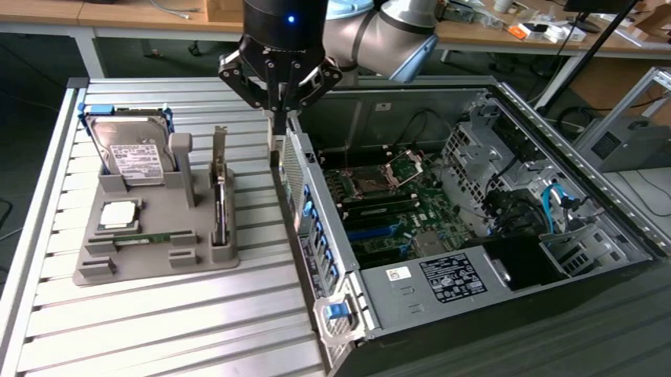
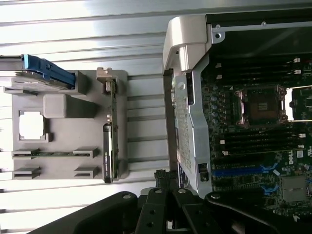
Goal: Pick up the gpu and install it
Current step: 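Reach for the gpu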
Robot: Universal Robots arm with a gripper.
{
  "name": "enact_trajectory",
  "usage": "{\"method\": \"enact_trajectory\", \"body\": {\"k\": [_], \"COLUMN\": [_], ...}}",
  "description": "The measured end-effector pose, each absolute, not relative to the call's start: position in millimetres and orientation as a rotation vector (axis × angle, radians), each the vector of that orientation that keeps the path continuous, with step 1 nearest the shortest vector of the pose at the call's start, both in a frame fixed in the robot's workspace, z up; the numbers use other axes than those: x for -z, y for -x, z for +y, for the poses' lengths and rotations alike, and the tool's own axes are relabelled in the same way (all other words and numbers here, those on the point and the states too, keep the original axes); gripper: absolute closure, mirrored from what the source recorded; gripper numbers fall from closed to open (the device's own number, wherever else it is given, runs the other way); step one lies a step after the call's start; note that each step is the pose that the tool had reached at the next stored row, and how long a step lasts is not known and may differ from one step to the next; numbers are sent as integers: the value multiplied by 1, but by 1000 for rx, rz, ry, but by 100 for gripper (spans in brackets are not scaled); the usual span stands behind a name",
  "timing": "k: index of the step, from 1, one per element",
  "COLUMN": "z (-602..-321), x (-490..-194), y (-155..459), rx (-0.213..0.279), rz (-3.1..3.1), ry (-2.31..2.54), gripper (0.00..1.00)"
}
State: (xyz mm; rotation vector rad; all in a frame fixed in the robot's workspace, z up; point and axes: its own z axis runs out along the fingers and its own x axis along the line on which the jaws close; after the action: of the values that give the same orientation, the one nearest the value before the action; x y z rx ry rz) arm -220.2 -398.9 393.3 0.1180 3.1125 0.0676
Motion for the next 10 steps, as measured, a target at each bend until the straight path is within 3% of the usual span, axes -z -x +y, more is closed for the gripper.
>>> {"method": "enact_trajectory", "body": {"k": [10], "z": [-399], "x": [-393], "y": [224], "rx": [-68], "rz": [3112], "ry": [-118], "gripper": [89]}}
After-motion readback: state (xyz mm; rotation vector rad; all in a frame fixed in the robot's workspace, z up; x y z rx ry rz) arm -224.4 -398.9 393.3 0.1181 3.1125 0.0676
